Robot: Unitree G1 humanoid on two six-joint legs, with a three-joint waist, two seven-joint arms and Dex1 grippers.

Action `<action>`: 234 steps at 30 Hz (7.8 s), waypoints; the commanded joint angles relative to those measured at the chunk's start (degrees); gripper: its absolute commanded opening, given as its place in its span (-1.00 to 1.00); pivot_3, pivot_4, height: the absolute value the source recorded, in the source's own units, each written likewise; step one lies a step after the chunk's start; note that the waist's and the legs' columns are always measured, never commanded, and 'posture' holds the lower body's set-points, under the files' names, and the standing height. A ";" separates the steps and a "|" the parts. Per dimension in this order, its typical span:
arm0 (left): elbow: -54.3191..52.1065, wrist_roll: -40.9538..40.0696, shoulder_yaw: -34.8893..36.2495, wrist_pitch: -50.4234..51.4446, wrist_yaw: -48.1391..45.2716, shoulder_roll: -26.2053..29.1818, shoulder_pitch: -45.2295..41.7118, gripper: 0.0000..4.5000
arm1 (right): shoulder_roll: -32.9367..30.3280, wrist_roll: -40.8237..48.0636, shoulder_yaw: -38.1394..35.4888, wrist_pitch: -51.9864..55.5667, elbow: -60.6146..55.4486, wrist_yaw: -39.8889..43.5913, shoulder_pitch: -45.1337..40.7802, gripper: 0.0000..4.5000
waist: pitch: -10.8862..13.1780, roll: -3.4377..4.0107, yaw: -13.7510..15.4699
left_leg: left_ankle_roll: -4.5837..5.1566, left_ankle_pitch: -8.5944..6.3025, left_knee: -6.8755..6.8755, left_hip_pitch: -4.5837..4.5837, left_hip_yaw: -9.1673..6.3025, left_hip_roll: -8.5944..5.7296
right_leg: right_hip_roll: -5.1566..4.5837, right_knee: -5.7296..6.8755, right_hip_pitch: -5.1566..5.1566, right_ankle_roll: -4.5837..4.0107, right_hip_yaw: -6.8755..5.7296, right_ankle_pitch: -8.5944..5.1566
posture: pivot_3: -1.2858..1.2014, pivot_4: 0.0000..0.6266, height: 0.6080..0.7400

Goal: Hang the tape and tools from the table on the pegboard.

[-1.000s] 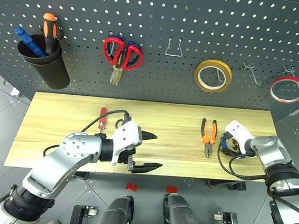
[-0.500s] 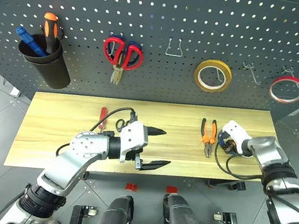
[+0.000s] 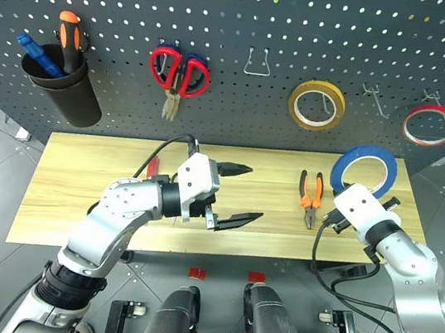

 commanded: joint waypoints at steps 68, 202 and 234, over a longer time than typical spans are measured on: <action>10.55 2.22 7.97 -7.25 -7.68 12.97 6.68 1.00 | 27.95 20.09 -13.81 25.62 79.21 -29.60 -48.06 0.99 | -0.06 -0.14 -4.23 | 0.47 0.24 -0.03 -0.12 1.31 0.03 | 0.02 0.09 -0.71 0.08 1.25 0.73 | -0.24 0.00 1.00; 35.82 13.08 11.42 39.19 46.07 -15.17 -1.72 -0.69 | 9.71 53.97 7.70 44.37 9.23 14.04 -35.04 1.00 | -0.53 -0.45 -0.77 | 0.35 0.51 0.15 -0.84 1.70 0.33 | 0.14 0.15 -1.72 0.02 1.24 1.36 | -0.25 0.08 1.00; -18.85 27.23 11.29 8.38 48.10 -10.18 17.76 -0.85 | 1.93 44.64 5.99 11.15 3.84 20.89 -32.16 1.00 | -0.57 -0.68 -0.89 | 0.40 0.48 0.11 -1.00 1.77 0.37 | 0.14 0.02 -1.82 0.04 1.26 1.37 | -0.25 0.09 1.00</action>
